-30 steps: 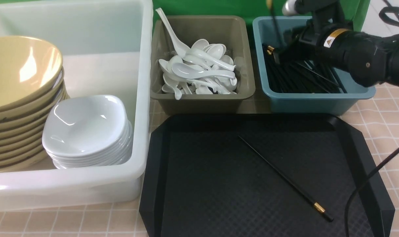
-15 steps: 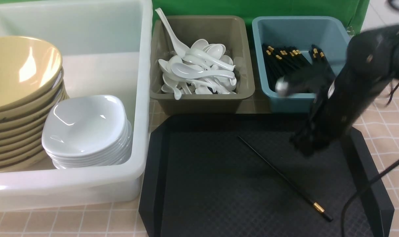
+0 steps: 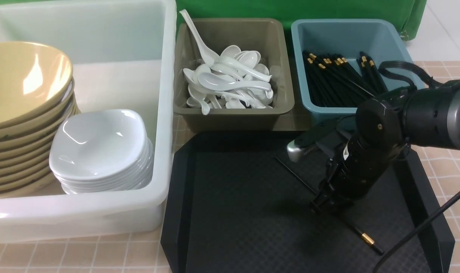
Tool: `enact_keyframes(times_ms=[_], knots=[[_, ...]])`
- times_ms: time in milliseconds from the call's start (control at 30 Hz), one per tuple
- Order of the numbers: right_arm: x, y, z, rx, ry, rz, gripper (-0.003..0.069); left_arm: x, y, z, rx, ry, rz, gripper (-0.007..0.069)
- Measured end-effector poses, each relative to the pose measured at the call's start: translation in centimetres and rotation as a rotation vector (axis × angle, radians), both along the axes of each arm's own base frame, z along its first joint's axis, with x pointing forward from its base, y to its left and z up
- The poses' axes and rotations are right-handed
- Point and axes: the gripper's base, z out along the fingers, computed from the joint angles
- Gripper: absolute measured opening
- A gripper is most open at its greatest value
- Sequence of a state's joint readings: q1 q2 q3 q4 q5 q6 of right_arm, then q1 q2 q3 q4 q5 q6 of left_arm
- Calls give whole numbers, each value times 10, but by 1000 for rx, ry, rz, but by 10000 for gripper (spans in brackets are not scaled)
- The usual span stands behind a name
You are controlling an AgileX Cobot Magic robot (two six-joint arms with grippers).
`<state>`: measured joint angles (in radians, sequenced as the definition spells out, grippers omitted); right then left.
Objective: On brown table put chopsticks spoon bowls plates into blue grey white boxes.
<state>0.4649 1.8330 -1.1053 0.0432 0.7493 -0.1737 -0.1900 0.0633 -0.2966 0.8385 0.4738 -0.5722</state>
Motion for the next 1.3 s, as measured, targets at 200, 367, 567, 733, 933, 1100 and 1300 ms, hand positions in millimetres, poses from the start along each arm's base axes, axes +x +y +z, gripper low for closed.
enact_keyframes(times_ms=[200,367,567,733,933,1100,1300], knots=[[-14,13,41,116,-71,72,68,0,0,0,0,0,0,7],[-12,9,129,234,-412,114,68,0,0,0,0,0,0,7],[26,-9,186,377,-985,17,69,0,0,0,-1,0,0,7],[75,-36,176,406,-1113,-147,155,0,0,0,1,-1,1,7],[78,-53,189,364,-1003,-194,340,0,1,0,5,4,8,7],[5,-70,276,380,-1122,-140,283,0,1,0,5,4,8,7],[-113,-86,325,453,-1368,-18,62,0,1,-1,5,7,10,7]])
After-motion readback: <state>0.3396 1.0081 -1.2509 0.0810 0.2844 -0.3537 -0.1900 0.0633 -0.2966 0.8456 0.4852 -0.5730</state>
